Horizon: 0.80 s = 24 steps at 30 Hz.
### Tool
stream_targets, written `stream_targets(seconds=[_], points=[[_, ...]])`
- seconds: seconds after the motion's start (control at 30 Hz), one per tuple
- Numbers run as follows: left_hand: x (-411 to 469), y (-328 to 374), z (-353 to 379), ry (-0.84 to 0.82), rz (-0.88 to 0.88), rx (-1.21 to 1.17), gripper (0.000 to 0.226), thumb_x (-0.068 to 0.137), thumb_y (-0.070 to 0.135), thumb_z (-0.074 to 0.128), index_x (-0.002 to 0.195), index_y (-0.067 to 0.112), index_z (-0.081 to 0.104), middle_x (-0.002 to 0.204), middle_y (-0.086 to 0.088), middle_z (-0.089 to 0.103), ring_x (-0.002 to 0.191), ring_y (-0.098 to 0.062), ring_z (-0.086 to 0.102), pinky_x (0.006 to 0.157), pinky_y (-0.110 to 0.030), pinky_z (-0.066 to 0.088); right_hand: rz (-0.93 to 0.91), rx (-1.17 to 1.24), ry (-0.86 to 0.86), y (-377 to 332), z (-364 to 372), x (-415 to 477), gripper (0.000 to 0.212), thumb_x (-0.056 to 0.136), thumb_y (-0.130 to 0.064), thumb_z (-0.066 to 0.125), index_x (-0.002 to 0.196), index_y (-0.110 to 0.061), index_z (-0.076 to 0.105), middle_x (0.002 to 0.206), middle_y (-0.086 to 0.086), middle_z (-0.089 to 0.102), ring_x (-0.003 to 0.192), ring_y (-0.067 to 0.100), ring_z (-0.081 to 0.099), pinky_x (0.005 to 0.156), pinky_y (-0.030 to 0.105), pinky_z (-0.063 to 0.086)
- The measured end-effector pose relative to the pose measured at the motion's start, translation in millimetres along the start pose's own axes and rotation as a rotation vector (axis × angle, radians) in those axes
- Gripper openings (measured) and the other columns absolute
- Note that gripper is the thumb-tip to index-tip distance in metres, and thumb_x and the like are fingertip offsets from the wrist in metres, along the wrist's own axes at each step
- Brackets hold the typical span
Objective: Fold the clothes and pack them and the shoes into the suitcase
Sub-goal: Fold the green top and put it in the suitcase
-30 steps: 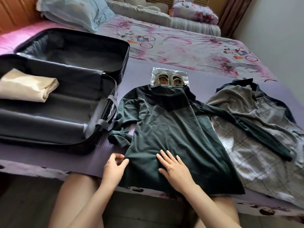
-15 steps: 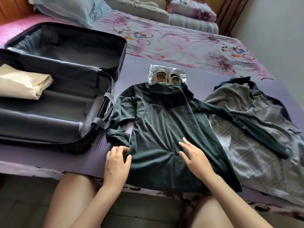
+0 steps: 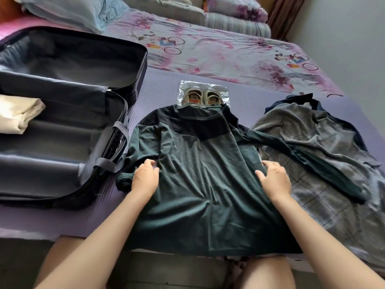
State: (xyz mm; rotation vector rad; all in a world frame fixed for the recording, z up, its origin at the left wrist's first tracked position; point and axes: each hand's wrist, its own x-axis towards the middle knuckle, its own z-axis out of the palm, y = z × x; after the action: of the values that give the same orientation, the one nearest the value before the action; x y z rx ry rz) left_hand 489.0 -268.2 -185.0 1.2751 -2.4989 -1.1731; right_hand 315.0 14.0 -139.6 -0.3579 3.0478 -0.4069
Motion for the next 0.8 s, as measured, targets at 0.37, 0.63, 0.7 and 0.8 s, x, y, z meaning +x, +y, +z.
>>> stream_targets(seconds=[0.37, 0.63, 0.7, 0.8], points=[[41, 15, 5, -0.187, -0.168, -0.36, 0.014, 0.089, 0.025, 0.061, 0.079, 0.016, 0.057, 0.072, -0.002, 0.053, 0.069, -0.016, 0.049, 0.074, -0.031, 0.041, 0.254, 0.068, -0.026, 3, 11, 39, 0.032, 0.078, -0.038, 0.074, 0.1, -0.017, 0.066, 0.107, 0.013, 0.068, 0.106, 0.031, 0.06, 0.085, 0.035, 0.044], [41, 9, -12, -0.296, -0.329, -0.746, 0.017, 0.094, 0.02, 0.05, 0.08, 0.017, 0.057, 0.07, -0.005, 0.051, 0.058, -0.015, 0.044, 0.056, -0.026, 0.033, 0.214, 0.007, 0.083, 17, -3, 43, 0.022, 0.09, -0.028, 0.062, 0.105, -0.012, 0.067, 0.106, 0.023, 0.066, 0.103, 0.04, 0.06, 0.084, 0.04, 0.045], [39, 4, -12, -0.173, -0.283, -0.688, 0.01, 0.089, 0.017, 0.061, 0.081, 0.019, 0.056, 0.073, -0.001, 0.051, 0.058, -0.012, 0.043, 0.055, -0.026, 0.032, 0.215, -0.034, 0.082, 23, -6, 45, 0.022, 0.091, -0.026, 0.06, 0.106, -0.01, 0.067, 0.107, 0.025, 0.065, 0.103, 0.042, 0.06, 0.084, 0.04, 0.045], [37, -5, -14, 0.062, -0.259, -0.637, 0.024, 0.076, 0.012, 0.076, 0.077, 0.02, 0.053, 0.082, -0.001, 0.056, 0.068, -0.013, 0.051, 0.06, -0.029, 0.039, 0.216, -0.106, 0.086, 31, -7, 48, 0.023, 0.094, -0.024, 0.056, 0.105, -0.008, 0.067, 0.107, 0.027, 0.065, 0.102, 0.043, 0.06, 0.083, 0.04, 0.045]])
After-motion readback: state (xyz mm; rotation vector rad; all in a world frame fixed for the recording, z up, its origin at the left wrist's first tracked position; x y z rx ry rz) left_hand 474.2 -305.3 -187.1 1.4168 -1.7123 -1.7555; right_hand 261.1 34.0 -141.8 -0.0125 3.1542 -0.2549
